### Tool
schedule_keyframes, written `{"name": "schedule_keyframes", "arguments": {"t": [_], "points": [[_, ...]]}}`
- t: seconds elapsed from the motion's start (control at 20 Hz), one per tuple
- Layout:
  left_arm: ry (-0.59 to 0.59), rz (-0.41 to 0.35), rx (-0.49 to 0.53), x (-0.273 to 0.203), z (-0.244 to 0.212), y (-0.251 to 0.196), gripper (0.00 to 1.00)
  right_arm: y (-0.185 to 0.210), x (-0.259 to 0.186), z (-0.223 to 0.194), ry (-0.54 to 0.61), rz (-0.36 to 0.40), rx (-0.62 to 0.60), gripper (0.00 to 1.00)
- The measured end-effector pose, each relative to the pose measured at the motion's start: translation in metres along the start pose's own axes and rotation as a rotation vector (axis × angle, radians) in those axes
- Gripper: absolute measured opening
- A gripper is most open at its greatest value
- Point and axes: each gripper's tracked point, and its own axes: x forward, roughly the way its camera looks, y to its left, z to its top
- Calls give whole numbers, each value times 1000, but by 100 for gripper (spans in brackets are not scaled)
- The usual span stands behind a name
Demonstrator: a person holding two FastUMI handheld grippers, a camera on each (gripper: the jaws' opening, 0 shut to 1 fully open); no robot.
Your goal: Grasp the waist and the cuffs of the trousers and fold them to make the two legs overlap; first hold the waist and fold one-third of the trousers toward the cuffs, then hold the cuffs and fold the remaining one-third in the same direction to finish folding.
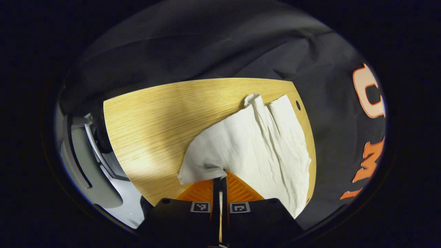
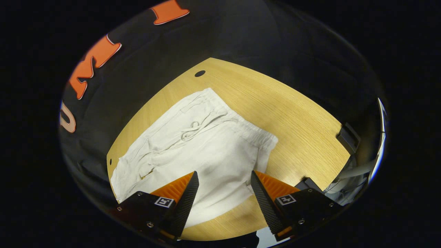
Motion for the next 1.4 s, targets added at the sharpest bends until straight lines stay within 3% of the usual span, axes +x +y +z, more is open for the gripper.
{"name": "schedule_keyframes", "arguments": {"t": [0.55, 1.0, 1.1, 1.15, 1.2, 1.25, 1.4], "points": [[-95, -28, 67, -37, 20, -30, 6, -62, 39, 15, 15, -99, 111, 92], [-161, -19, 108, -70, 20, -57, 6, -70, 69, 37, 58, -133, 109, 73], [-172, -17, 113, -77, 16, -64, 6, -75, 73, 39, 80, -172, 99, 70], [-175, -23, 118, -80, 14, -69, 6, -74, 74, 42, 86, -176, 97, 62], [-179, -19, 125, -82, 13, -70, 6, -76, 77, 44, 83, -185, 101, 60], [-178, -26, 129, -84, 9, -76, 6, -77, 75, 45, 91, -190, 125, 43], [-177, -33, 150, -88, 8, -86, 6, -75, 77, 49, 109, -136, 258, 27]]}}
